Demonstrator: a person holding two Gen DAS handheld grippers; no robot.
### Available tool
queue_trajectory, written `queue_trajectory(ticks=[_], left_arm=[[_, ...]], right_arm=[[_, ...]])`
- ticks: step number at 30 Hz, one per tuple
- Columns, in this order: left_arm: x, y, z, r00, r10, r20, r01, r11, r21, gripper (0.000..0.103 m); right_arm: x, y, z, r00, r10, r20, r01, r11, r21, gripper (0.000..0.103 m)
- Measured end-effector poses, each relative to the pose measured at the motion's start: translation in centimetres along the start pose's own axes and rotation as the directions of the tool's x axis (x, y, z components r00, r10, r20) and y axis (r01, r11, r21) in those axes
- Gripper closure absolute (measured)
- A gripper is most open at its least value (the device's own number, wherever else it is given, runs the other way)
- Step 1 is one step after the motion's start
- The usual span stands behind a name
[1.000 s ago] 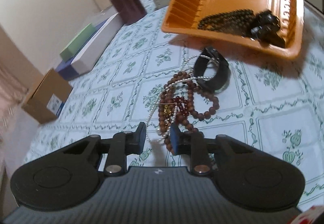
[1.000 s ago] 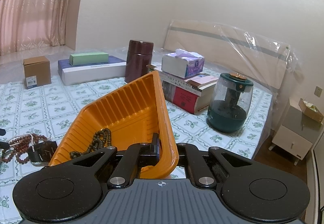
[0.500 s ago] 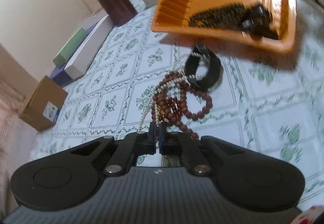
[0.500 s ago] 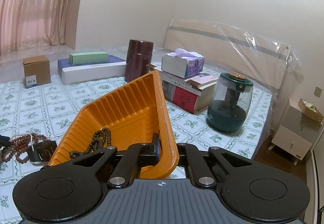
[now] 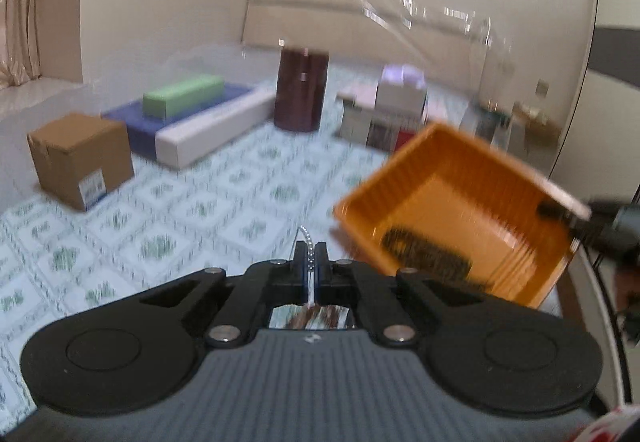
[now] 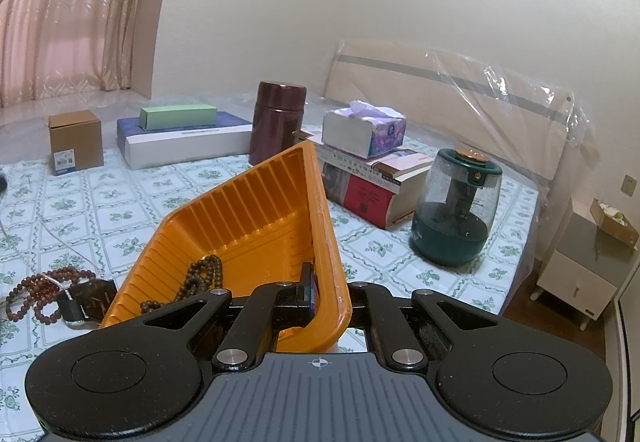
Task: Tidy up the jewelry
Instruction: 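Grasp a brown wooden bead strand from the pile with the left tool, then carry the brown bead strand into the tray and open the left tool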
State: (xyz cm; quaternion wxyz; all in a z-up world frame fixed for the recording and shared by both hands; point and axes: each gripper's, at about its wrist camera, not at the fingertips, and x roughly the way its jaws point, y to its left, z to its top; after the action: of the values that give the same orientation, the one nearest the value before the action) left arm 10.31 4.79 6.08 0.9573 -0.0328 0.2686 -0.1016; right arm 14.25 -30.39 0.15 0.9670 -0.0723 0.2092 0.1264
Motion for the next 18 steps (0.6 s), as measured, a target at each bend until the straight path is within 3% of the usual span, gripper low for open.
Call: queue_trajectory(ticks=[10,18], left_arm=[[-2.4,-1.5,5.1,0.991,-0.078,0.11,0.078,0.997,0.005,0.101],[-1.7,-4.6,6.9,0.977,-0.172,0.129,0.169,0.985,0.033,0.101]], right_arm=[[0.0,0.1,0.0,1.0,0.001,0.001,-0.001,1.0,-0.002,0.097],[0.0,0.1,0.0,1.0,0.002,0.001,-0.002,1.0,-0.001,0.097]])
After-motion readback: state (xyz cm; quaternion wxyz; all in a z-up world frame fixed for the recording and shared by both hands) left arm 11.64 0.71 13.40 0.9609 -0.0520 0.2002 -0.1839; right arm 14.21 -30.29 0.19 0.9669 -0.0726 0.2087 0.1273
